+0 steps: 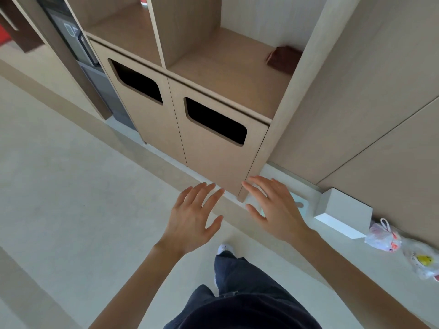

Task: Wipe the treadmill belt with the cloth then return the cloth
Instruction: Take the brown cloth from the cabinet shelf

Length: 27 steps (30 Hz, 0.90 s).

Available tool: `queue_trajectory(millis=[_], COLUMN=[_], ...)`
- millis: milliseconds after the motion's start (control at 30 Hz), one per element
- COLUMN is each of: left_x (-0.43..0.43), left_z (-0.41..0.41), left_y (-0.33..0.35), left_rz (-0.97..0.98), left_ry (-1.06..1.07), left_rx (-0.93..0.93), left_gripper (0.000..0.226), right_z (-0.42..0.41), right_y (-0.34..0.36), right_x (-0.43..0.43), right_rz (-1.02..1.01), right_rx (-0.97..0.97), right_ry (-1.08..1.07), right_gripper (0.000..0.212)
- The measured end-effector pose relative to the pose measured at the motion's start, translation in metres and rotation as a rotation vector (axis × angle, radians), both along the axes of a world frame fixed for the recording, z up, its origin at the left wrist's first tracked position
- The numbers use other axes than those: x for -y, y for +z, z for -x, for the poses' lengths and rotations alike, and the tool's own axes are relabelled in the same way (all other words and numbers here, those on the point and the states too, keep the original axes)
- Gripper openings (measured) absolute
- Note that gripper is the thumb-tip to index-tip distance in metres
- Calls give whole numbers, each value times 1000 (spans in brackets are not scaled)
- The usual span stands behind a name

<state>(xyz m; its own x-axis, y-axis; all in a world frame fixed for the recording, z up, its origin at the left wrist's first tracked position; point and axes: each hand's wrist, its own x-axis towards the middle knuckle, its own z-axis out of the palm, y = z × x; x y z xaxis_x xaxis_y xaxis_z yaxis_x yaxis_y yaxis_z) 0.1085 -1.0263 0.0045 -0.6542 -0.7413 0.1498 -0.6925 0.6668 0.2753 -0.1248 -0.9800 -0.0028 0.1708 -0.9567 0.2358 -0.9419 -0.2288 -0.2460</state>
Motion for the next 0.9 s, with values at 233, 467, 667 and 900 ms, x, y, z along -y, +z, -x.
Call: queue_trajectory(millis=[233,467,667,900], left_x=[78,138,208,317], left_z=[38,53,59,55], left_y=[10,7,2,9], left_rz=[36,50,57,98], left_ry=[11,-44,-154,-325], left_rx=[-21,-40,-31,-12], left_gripper=[54,54,53,52], right_z=[30,34,33,24], right_y=[12,2,-5,-3], right_x=[75,117,169,239], right_rz=[76,66,29,56], right_rx=[-24,11,-8,-30], right_ry=[26,-14,-105,-272], right_gripper=[47,47,47,47])
